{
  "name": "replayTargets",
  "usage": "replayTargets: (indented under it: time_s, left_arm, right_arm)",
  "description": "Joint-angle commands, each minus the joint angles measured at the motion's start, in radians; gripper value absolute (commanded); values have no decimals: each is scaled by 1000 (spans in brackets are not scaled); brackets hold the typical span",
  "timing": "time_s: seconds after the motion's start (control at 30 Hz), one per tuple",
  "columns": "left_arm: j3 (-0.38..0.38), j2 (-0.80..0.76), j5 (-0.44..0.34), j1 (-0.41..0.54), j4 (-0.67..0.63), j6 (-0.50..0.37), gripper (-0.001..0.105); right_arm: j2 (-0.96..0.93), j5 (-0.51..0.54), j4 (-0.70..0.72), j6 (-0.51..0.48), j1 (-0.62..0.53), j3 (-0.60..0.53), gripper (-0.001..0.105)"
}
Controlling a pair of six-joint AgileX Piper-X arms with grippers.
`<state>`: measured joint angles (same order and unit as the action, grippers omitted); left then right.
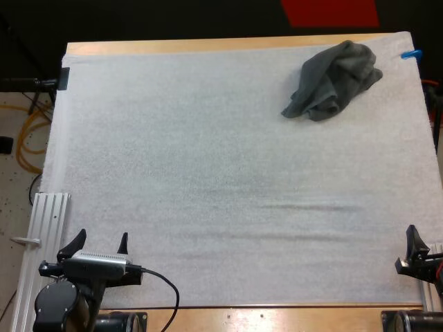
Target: Pick towel from pile fold and stack
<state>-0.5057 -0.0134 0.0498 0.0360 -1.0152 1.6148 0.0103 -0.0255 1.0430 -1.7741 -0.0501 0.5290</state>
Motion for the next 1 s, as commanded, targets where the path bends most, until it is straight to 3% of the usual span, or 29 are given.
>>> replayTargets:
  time_s: [0.0, 0.47, 0.57, 0.8, 0.97]
  left_arm:
    - [-1, -139, -11, -6, 14, 11, 67]
    - [-1, -132, -9, -6, 17, 11, 67]
    - [-12, -109, 33, -6, 26, 11, 67]
    - [-148, 53, 164, -10, 27, 45, 67]
    - [-257, 208, 259, -114, 42, 63, 67]
  right_arm:
    - [0, 7, -6, -2, -5, 3, 70]
    - [0, 7, -6, -2, -5, 3, 70]
    - [0, 7, -6, -2, -5, 10, 70]
    - [39, -2, 13, -2, -5, 132, 70]
    - [165, -102, 76, -2, -5, 259, 70]
